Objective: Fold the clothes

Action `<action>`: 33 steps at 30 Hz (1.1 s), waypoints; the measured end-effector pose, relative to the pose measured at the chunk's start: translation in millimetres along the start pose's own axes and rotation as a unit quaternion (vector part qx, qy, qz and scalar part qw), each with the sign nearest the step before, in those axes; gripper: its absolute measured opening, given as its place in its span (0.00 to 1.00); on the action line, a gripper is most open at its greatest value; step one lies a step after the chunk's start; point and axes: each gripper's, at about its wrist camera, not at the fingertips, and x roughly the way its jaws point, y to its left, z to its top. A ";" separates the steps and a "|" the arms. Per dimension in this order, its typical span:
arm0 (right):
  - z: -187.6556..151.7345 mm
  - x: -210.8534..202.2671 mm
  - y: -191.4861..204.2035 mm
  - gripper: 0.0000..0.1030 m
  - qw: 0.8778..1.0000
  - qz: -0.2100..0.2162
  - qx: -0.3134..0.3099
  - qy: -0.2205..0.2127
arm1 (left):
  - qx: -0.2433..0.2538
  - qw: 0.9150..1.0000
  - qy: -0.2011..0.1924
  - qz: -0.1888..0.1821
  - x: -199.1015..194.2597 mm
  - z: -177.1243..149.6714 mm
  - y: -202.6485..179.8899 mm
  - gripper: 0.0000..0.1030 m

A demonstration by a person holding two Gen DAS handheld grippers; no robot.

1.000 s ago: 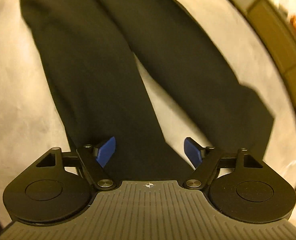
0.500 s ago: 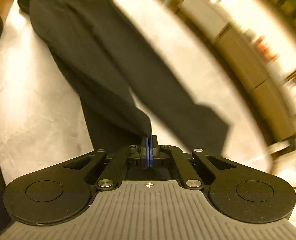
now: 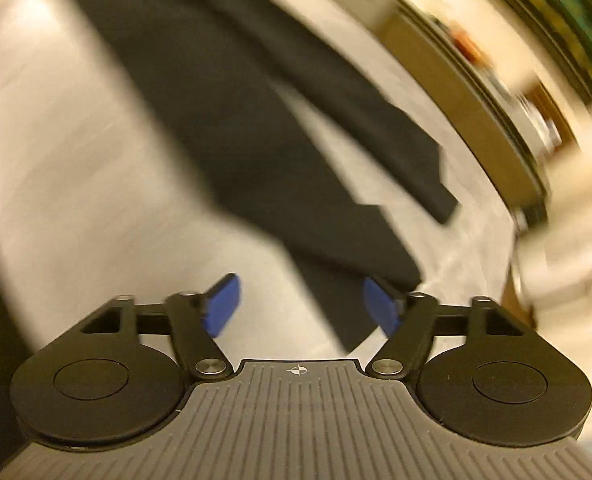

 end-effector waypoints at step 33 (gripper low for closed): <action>-91.6 -64.0 -25.6 0.13 0.827 0.011 0.556 -0.085 | -0.026 1.000 0.004 0.013 -9.1 -10.3 13.9 0.03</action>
